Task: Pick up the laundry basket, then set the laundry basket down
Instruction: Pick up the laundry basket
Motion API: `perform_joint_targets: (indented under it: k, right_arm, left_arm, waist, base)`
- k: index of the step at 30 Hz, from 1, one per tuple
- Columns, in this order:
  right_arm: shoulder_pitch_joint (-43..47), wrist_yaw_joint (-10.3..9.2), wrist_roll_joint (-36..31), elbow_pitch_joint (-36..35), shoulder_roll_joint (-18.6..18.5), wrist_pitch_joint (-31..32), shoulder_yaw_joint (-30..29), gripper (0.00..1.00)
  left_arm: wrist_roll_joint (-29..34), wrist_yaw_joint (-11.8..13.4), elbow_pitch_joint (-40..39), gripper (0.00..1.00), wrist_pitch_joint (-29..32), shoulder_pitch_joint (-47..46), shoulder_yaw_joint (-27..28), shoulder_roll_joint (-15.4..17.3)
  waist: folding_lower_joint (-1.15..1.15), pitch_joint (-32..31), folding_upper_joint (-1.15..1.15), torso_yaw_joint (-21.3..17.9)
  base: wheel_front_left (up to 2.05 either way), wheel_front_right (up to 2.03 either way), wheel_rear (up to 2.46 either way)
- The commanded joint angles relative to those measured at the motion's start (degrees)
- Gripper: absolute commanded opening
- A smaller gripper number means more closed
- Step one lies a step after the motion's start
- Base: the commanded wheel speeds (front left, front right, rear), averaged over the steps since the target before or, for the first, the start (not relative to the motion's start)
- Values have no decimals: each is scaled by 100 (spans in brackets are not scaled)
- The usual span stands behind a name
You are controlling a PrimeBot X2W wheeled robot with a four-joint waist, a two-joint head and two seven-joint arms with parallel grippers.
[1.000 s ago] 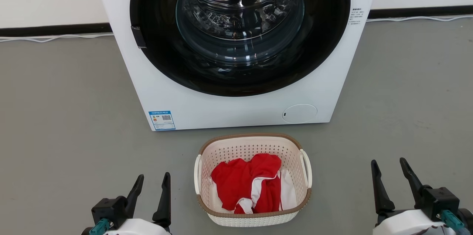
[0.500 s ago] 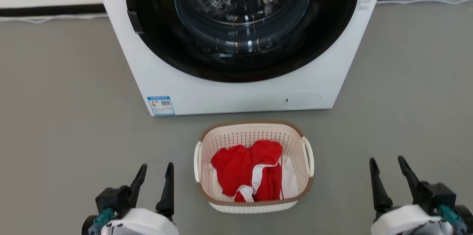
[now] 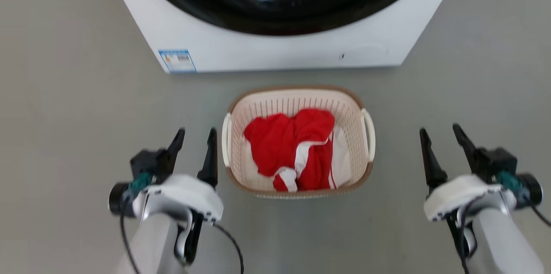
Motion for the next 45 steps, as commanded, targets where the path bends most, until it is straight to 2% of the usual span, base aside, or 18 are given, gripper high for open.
perform_joint_targets:
  k: [1, 12, 18, 29, 45]
  right_arm:
    - [-222, 35, 39, 12, -63, -78, 172, 100]
    - [-1646, 35, 362, 1431, -370, 232, 752, 100]
    - [-2199, 35, 400, 1921, -489, 203, 1091, 100]
    - [-2850, 35, 653, 2407, -560, 8, 1402, 100]
    - [-3299, 35, 815, 2667, -462, -73, 1738, 100]
  left_arm:
    - [-45, 75, -14, 100, -36, -302, 98, 68]
    - [-480, 328, 1677, 100, -36, -1971, -683, 68]
    - [-755, 463, 2246, 100, -36, -2646, -1041, 68]
    - [-1085, 626, 2621, 100, -36, -3372, -1387, 68]
    - [-1340, 689, 2843, 100, -36, -3717, -1842, 68]
  waist:
    - [0, 417, 0, 20]
    - [0, 1522, 0, 23]
    - [0, 2087, 0, 47]
    - [0, 2883, 0, 152]
    - [0, 3344, 0, 185]
  base:
    - [0, 0, 0]
    - [0, 0, 0]
    - [0, 0, 0]
    - [0, 0, 0]
    - [0, 0, 0]
